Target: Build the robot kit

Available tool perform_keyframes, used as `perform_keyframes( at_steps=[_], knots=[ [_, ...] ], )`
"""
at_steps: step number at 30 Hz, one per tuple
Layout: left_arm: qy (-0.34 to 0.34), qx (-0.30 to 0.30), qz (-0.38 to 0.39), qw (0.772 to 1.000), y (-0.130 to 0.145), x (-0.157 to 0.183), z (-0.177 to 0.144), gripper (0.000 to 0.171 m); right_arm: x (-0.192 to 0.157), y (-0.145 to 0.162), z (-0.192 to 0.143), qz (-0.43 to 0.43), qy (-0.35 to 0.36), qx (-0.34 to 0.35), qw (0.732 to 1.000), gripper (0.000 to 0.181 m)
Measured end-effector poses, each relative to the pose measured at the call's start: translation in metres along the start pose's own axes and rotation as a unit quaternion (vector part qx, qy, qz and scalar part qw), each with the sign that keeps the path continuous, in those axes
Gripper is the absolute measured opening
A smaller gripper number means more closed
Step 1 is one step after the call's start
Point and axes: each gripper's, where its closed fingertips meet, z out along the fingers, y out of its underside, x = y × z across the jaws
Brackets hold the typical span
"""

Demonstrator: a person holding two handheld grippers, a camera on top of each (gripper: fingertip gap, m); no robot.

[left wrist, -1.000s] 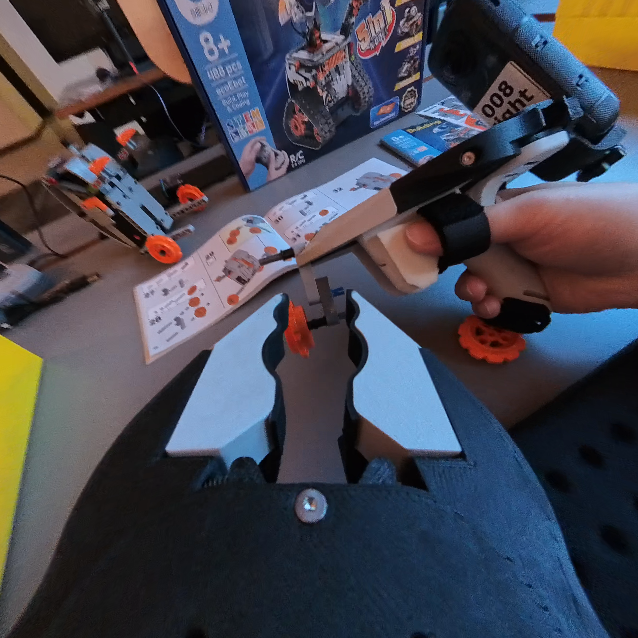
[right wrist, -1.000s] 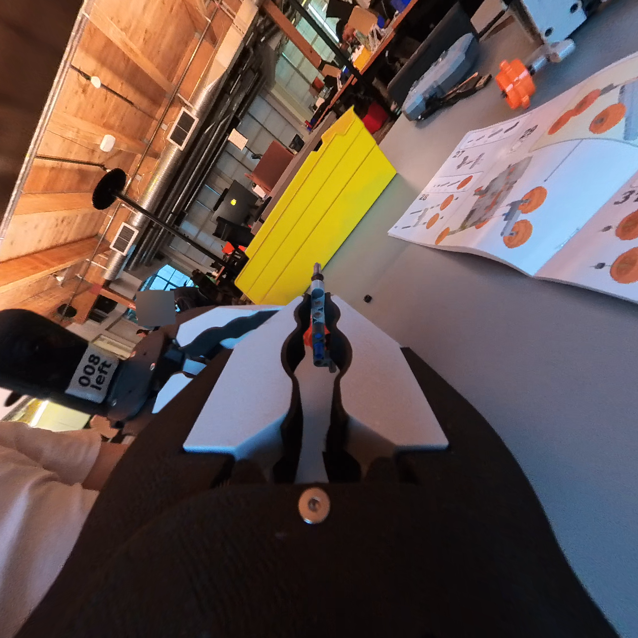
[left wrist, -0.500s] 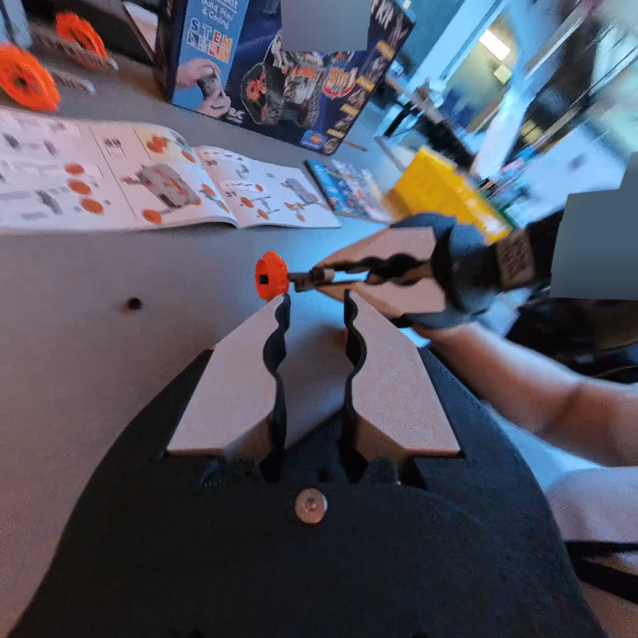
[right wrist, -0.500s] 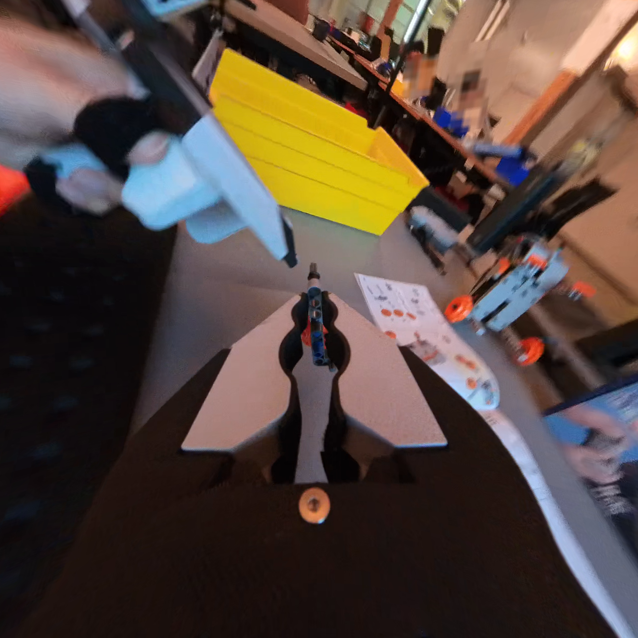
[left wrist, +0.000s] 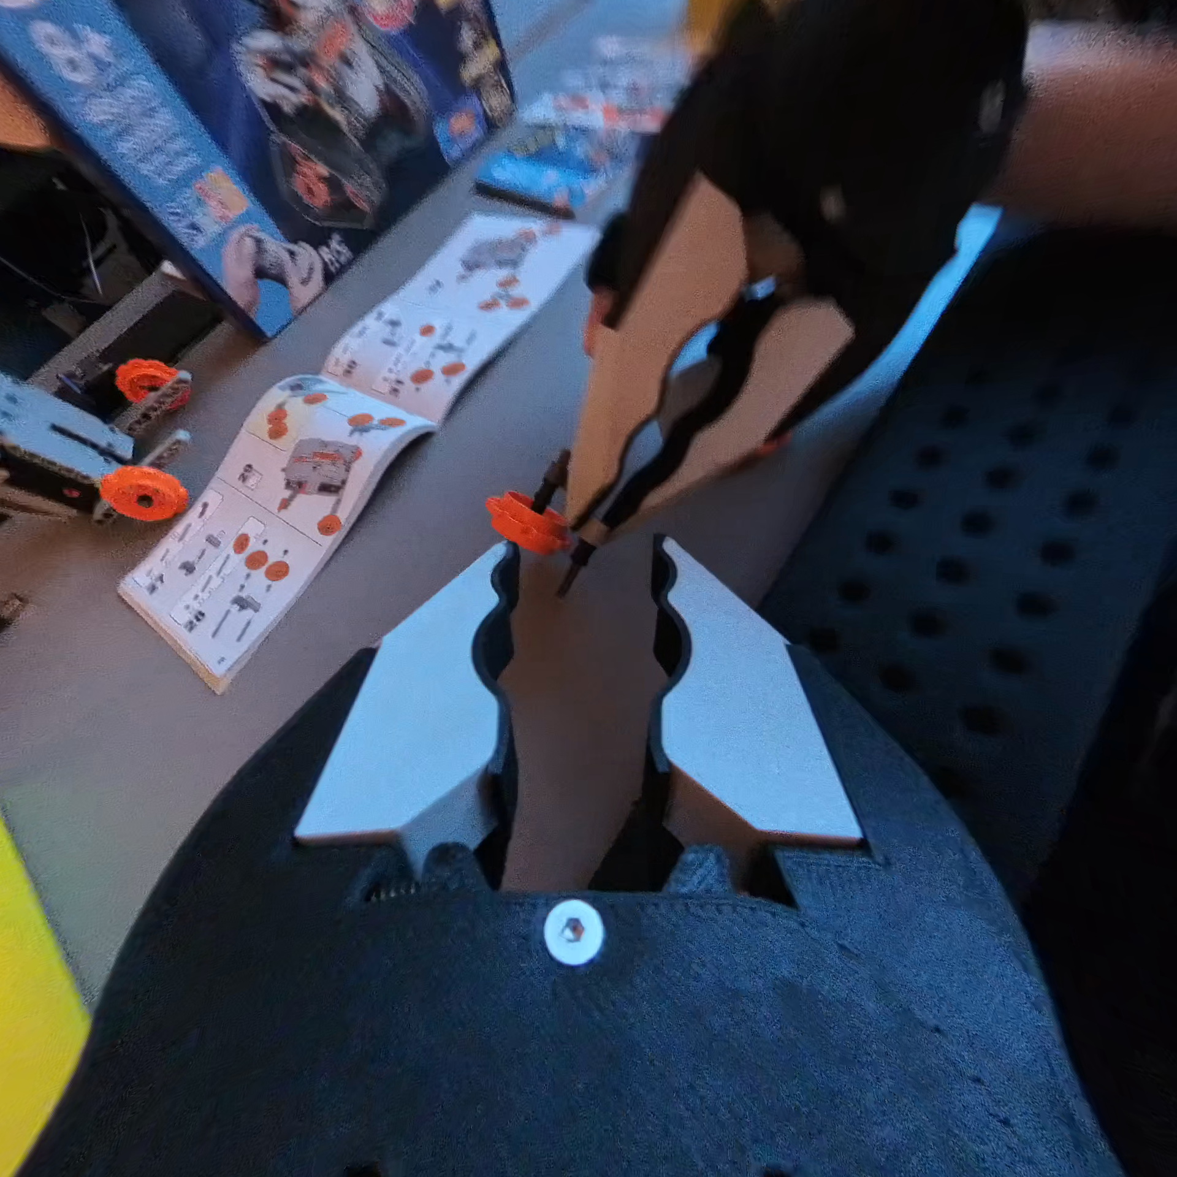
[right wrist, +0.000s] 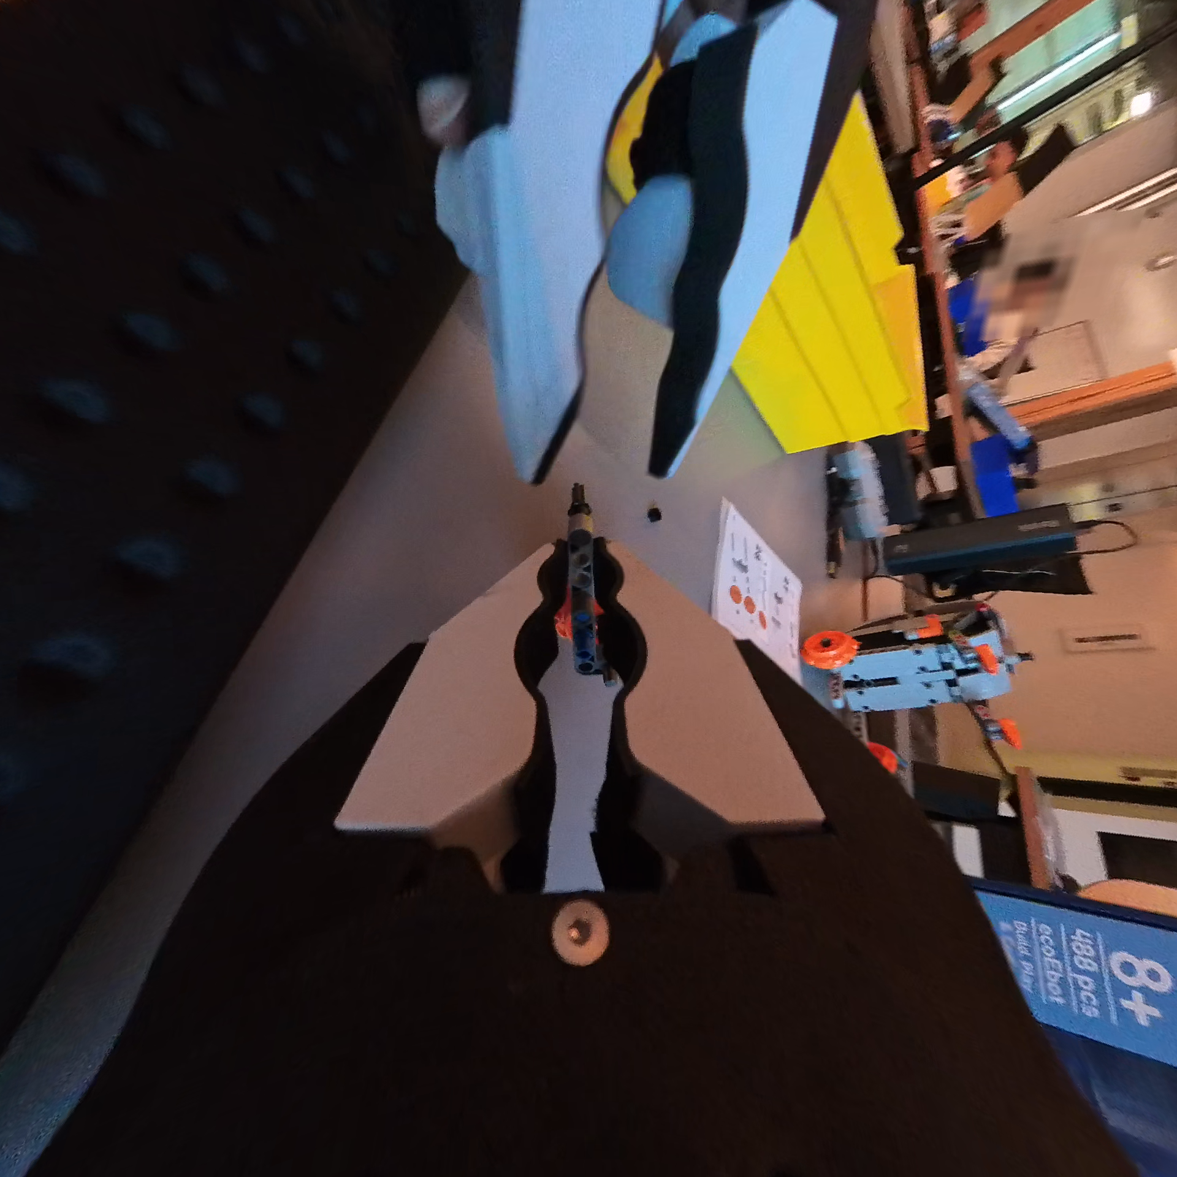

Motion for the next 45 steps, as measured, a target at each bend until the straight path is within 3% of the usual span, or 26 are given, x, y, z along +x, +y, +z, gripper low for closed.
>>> perform_keyframes(
  at_steps=[4,8,12,15,17,19,21,23,25,29,32,37,39,41,43,45],
  knots=[
    [-0.035,-0.081,0.119,0.989,0.021,0.003,0.019,0.016,-0.005,-0.004,-0.003,0.017,-0.041,0.006,0.999,0.005],
    [-0.053,-0.088,0.154,0.983,0.023,0.005,0.026,0.003,-0.007,-0.005,-0.006,0.005,-0.063,0.001,0.998,0.006],
    [-0.036,-0.062,0.068,0.995,0.02,0.005,0.027,0.003,0.001,-0.004,-0.002,-0.011,-0.054,-0.01,0.998,0.016],
    [-0.024,-0.014,-0.063,0.998,0.012,-0.004,0.021,0.002,0.02,-0.006,-0.005,0.019,-0.011,0.004,1.0,0.028],
    [-0.024,0.019,-0.16,0.987,0.007,-0.016,0.013,0.002,0.037,0.004,-0.013,0.089,0.025,0.0,0.996,0.03],
    [-0.017,0.061,-0.265,0.962,0.002,-0.03,0.006,0.002,0.051,0.018,-0.019,0.219,0.063,-0.006,0.974,0.036],
    [0.02,0.096,-0.375,0.922,0.0,-0.037,0.003,0.002,0.045,0.031,-0.016,0.354,0.062,-0.025,0.933,0.044],
    [0.053,0.122,-0.461,0.877,0.001,-0.043,0.004,0.002,0.03,0.036,-0.008,0.438,0.046,-0.057,0.896,0.05],
    [0.063,0.148,-0.507,0.847,0.001,-0.049,0.003,0.002,0.023,0.025,0.001,0.502,0.029,-0.046,0.863,0.052],
    [0.049,0.185,-0.515,0.835,-0.008,-0.055,-0.001,0.002,0.039,0.018,0.015,0.598,0.059,0.002,0.8,0.052],
    [0.069,0.207,-0.518,0.827,-0.02,-0.052,-0.003,0.002,0.043,0.012,0.026,0.632,0.039,0.03,0.773,0.055],
    [0.114,0.247,-0.497,0.824,-0.048,-0.039,-0.013,0.002,0.057,-0.001,0.023,0.646,0.028,0.12,0.754,0.056],
    [0.122,0.264,-0.49,0.822,-0.055,-0.036,-0.017,0.001,0.064,-0.007,0.017,0.663,0.022,0.17,0.729,0.043],
    [0.123,0.274,-0.481,0.823,-0.059,-0.035,-0.02,0.002,0.067,-0.011,0.012,0.691,-0.002,0.206,0.693,0.041],
    [0.119,0.275,-0.48,0.824,-0.057,-0.036,-0.02,0.002,0.064,-0.011,0.011,0.703,-0.02,0.21,0.679,0.041],
    [0.108,0.279,-0.499,0.814,-0.05,-0.04,-0.021,0.002,0.062,-0.008,0.009,0.697,-0.018,0.196,0.689,0.041]
  ],
)
